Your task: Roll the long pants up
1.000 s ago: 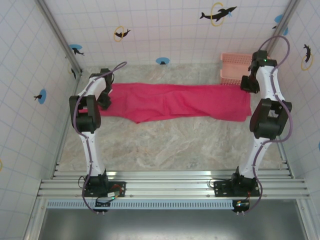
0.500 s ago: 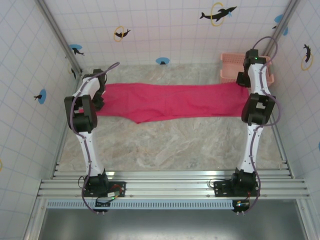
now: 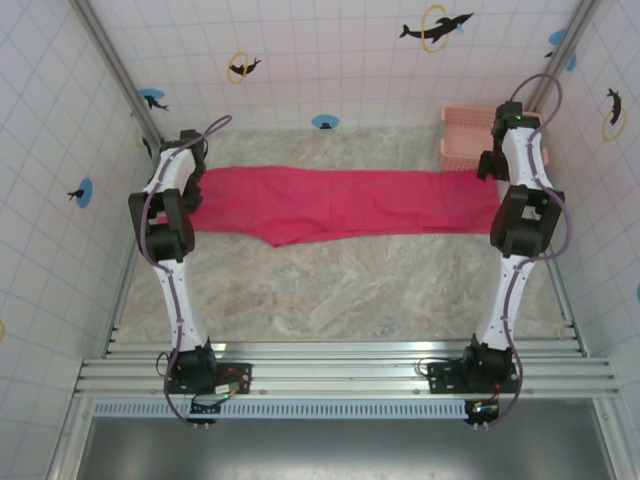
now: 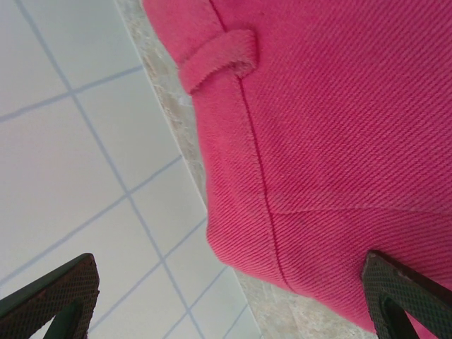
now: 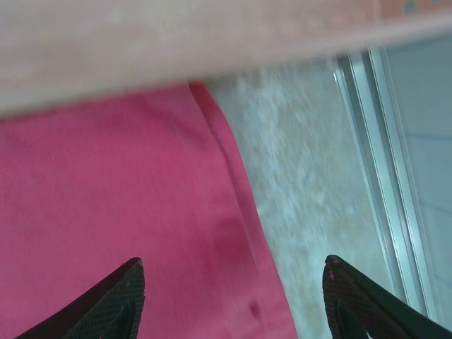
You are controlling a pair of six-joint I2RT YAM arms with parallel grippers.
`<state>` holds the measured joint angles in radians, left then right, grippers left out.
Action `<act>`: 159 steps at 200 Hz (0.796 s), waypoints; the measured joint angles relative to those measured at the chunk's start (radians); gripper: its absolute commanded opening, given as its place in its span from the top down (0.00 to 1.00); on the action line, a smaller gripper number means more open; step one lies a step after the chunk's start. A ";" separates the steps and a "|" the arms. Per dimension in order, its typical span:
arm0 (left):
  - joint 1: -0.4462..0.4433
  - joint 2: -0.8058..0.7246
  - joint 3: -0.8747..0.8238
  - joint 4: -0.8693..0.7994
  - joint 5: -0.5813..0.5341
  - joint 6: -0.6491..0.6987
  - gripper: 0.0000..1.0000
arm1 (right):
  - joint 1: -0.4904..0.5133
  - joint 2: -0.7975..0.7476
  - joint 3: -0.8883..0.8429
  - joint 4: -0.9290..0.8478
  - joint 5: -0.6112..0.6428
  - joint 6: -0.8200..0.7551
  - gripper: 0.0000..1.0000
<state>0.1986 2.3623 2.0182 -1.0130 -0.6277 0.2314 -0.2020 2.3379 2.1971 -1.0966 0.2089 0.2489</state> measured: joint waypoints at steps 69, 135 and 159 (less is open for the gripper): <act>0.009 -0.021 -0.094 0.000 0.008 -0.047 0.03 | -0.126 -0.124 -0.393 0.070 -0.142 -0.016 0.51; 0.011 -0.043 -0.128 0.000 0.019 -0.053 0.03 | -0.102 -0.122 -0.413 0.155 -0.257 0.020 0.57; 0.011 -0.044 -0.128 0.000 0.020 -0.053 0.03 | -0.096 -0.118 -0.413 0.165 -0.272 0.035 0.58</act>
<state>0.2096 2.3184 1.8900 -1.0130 -0.6075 0.1783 -0.2981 2.2200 1.7840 -0.9314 -0.0635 0.2844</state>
